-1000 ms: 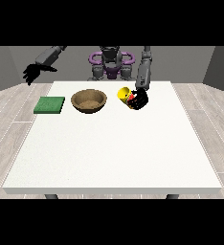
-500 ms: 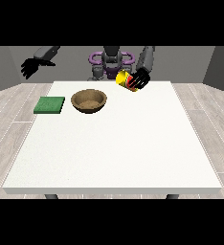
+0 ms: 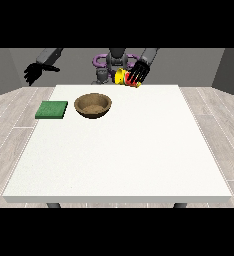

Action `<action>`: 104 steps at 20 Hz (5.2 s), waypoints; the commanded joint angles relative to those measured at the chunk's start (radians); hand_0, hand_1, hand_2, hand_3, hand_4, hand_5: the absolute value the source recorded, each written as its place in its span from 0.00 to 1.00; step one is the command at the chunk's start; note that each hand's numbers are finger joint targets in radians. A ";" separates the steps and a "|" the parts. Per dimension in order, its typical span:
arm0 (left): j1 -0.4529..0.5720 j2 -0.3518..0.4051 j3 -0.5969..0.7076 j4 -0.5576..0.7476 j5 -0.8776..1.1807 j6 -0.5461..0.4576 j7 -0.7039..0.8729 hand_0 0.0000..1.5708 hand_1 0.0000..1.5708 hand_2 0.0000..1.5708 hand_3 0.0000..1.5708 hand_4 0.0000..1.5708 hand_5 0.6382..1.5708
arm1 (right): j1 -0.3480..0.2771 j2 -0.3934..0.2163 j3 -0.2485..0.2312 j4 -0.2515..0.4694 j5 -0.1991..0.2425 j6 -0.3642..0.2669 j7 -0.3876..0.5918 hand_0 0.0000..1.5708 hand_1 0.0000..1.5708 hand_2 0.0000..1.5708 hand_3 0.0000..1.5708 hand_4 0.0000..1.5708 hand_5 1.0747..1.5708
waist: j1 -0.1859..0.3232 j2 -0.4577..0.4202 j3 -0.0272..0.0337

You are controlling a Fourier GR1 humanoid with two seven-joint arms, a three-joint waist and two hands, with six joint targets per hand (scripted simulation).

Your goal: Pick the cup and pour the ball into the bowl, then pick the bowl and place it on the pad

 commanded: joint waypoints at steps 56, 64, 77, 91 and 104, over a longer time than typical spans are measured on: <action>-0.121 0.060 -0.022 -0.383 -0.319 -0.299 0.223 0.24 0.24 1.00 1.00 0.55 1.00 | -0.257 0.028 -0.016 0.146 -0.048 -0.111 0.099 0.00 0.00 0.00 0.00 0.31 0.98 | 0.169 0.130 -0.0054; -0.033 -0.005 0.201 -0.421 0.137 -0.295 -0.037 0.69 0.69 0.69 0.58 0.52 0.98 | -0.313 0.017 -0.029 0.103 -0.084 -0.077 0.109 0.00 0.00 0.00 0.00 0.19 1.00 | 0.149 0.326 -0.0058; 0.080 -0.033 0.309 -0.291 0.517 -0.327 -0.235 0.00 0.00 0.00 0.00 0.00 0.95 | -0.334 0.184 0.106 0.045 -0.027 -0.156 0.215 0.00 0.00 0.00 0.00 0.01 0.94 | -0.002 0.252 -0.0013; 0.102 -0.027 0.252 -0.440 0.518 -0.411 -0.235 0.00 0.00 0.00 0.00 0.00 0.98 | -0.307 0.219 0.055 0.207 -0.048 -0.161 0.002 0.00 0.00 0.00 0.00 0.09 0.92 | 0.126 0.351 -0.0004; 0.080 0.060 0.339 -0.368 0.570 -0.469 -0.199 0.00 0.00 0.00 0.00 0.00 0.99 | -0.334 0.318 0.097 0.111 -0.057 -0.234 0.152 0.00 0.00 0.00 0.00 0.22 0.95 | 0.079 0.232 -0.0018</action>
